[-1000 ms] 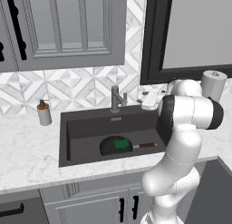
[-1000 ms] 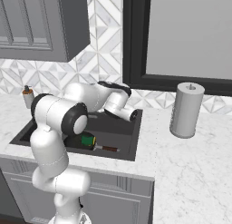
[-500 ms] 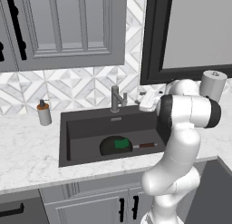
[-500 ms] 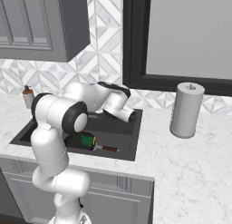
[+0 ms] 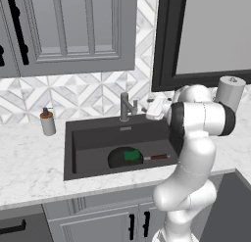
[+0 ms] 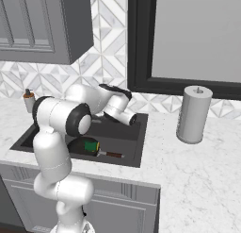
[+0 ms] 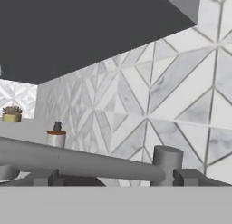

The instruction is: Pick the pan and sponge and place them into the sink. Then turn on the water.

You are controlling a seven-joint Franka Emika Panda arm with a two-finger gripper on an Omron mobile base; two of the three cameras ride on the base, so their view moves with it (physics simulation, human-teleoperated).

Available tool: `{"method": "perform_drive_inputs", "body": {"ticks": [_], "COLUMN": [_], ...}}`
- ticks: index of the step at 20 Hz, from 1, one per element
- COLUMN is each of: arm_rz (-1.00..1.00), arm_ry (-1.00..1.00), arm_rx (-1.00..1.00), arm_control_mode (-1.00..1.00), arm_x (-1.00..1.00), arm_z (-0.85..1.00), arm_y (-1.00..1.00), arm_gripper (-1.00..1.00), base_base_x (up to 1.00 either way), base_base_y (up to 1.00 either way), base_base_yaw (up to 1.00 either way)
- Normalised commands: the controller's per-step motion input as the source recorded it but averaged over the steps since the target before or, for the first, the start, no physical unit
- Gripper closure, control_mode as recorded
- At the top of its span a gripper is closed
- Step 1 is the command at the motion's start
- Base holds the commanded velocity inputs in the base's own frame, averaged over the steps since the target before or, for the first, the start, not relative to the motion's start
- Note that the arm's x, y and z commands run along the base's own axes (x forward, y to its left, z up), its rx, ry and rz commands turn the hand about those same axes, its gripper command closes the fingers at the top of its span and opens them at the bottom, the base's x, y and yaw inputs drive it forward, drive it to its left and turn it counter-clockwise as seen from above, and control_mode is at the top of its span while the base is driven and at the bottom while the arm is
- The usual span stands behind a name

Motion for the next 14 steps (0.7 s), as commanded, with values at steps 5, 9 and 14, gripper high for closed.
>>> {"method": "perform_drive_inputs", "body": {"ticks": [5,9,14], "arm_rz": [0.00,0.00,-0.02], "arm_ry": [0.00,0.00,0.00], "arm_rx": [0.00,0.00,0.00], "arm_control_mode": [-1.00,-1.00,-1.00], "arm_x": [0.24,0.17,0.26], "arm_z": [-0.10,-0.29,-0.16], "arm_y": [0.00,0.00,0.00], "arm_gripper": [-1.00,-1.00,-1.00], "base_base_x": [0.00,0.00,0.00], "base_base_y": [0.00,0.00,0.00], "base_base_yaw": [0.00,0.00,0.00]}}
